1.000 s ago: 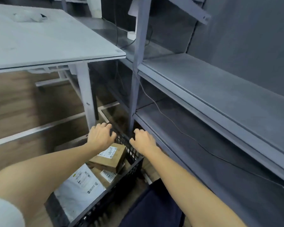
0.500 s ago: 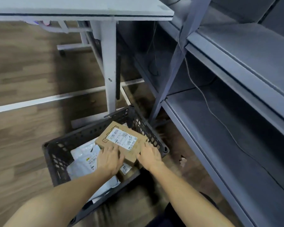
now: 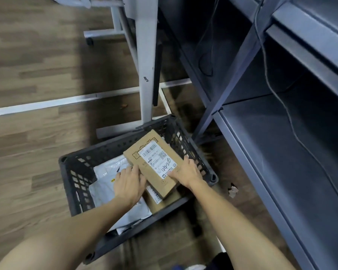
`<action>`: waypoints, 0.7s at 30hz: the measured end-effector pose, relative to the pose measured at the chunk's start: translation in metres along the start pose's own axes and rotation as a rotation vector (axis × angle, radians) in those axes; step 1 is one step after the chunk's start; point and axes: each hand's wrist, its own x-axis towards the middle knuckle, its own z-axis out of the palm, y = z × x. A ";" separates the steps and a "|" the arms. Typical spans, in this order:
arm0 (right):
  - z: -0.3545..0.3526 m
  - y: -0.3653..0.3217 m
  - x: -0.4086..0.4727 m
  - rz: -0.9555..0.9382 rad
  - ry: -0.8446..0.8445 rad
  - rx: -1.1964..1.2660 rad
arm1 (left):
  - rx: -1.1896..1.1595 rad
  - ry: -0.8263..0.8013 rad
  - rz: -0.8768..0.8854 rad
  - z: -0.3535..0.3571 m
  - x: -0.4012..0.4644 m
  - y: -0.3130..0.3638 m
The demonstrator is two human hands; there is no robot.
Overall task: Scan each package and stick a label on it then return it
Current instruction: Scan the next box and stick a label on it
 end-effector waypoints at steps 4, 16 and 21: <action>0.009 0.008 -0.002 0.087 -0.108 0.158 | 0.005 -0.010 -0.010 0.000 0.001 -0.001; 0.008 0.011 -0.026 0.131 -0.251 0.636 | 0.076 0.034 0.003 -0.023 0.001 0.000; -0.025 0.004 -0.050 0.055 -0.189 0.743 | 0.074 0.139 0.027 -0.057 0.004 0.010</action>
